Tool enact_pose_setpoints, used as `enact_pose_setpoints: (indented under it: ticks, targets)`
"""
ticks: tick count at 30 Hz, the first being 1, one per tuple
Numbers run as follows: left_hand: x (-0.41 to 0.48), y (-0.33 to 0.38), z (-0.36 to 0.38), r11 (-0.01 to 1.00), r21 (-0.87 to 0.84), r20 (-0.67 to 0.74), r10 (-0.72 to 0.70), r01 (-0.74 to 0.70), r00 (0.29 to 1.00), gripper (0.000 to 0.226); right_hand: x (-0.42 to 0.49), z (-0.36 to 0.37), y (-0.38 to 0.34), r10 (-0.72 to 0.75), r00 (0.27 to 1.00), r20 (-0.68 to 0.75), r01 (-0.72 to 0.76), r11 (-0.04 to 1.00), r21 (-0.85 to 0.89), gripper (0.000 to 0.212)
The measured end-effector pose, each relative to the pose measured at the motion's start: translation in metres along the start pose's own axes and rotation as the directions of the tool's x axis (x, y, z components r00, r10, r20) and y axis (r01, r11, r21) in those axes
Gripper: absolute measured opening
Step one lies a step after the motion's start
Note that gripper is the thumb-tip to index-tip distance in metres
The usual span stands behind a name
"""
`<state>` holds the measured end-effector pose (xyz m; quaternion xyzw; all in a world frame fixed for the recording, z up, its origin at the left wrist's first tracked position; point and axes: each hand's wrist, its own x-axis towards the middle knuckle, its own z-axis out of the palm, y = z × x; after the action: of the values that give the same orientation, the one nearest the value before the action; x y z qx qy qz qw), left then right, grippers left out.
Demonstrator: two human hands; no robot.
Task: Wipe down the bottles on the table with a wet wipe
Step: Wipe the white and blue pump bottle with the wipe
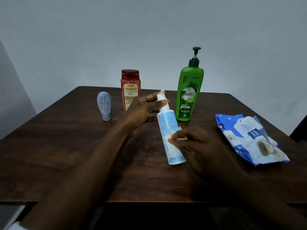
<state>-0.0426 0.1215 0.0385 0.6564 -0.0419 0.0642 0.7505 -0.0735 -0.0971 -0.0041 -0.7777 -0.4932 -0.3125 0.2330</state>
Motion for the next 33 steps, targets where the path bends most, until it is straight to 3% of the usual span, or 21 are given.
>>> enact_pose_setpoints:
  ticks: [5,14,20,24,29,33]
  targets:
    - [0.000,-0.001,0.005,0.999,0.031,-0.010,0.037,-0.037,0.999,0.031,-0.031,-0.002,0.003,-0.087,0.994,0.063,0.088,0.996,-0.015,0.028]
    - [0.000,-0.007,0.016,0.991,0.048,-0.051,0.130,-0.127,0.990,0.038,0.029,-0.003,0.015,0.160,0.981,-0.108,-0.150,0.984,0.097,0.025]
    - [0.000,-0.011,0.011,0.998,-0.036,0.036,0.051,-0.050,0.998,0.035,0.051,0.003,0.020,0.224,0.959,-0.176,-0.195,0.966,0.168,0.027]
    - [-0.003,-0.014,0.011,0.999,0.023,0.037,0.038,-0.038,0.999,0.036,0.025,0.003,0.015,0.184,0.980,-0.077,-0.173,0.977,0.126,0.030]
    - [0.000,-0.016,0.010,0.999,0.036,-0.022,0.038,-0.037,0.999,0.033,-0.010,0.004,-0.006,-0.012,0.998,-0.056,0.012,1.000,0.011,0.035]
    - [-0.001,-0.014,0.011,0.998,0.026,-0.031,0.057,-0.056,0.998,0.031,-0.028,-0.003,-0.010,0.020,0.986,0.167,-0.039,0.993,0.112,0.037]
